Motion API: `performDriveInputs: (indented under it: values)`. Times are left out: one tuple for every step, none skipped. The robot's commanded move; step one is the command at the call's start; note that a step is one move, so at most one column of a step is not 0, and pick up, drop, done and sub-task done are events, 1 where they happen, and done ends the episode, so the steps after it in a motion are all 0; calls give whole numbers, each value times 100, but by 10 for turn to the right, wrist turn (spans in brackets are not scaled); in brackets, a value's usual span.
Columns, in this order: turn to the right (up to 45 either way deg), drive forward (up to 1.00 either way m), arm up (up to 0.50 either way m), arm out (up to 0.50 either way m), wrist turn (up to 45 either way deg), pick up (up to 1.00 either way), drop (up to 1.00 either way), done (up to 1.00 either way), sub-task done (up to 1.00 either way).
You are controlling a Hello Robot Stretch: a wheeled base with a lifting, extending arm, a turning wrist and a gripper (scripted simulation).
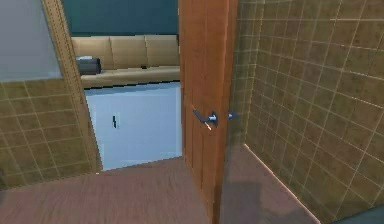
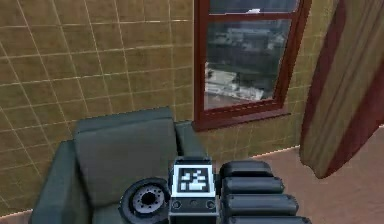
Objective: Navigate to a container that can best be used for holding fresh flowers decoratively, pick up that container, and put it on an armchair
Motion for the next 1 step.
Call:
performDriveInputs:
  values:
    - [0, 55, 0, 0, 0, 0, 0, 0, 0]
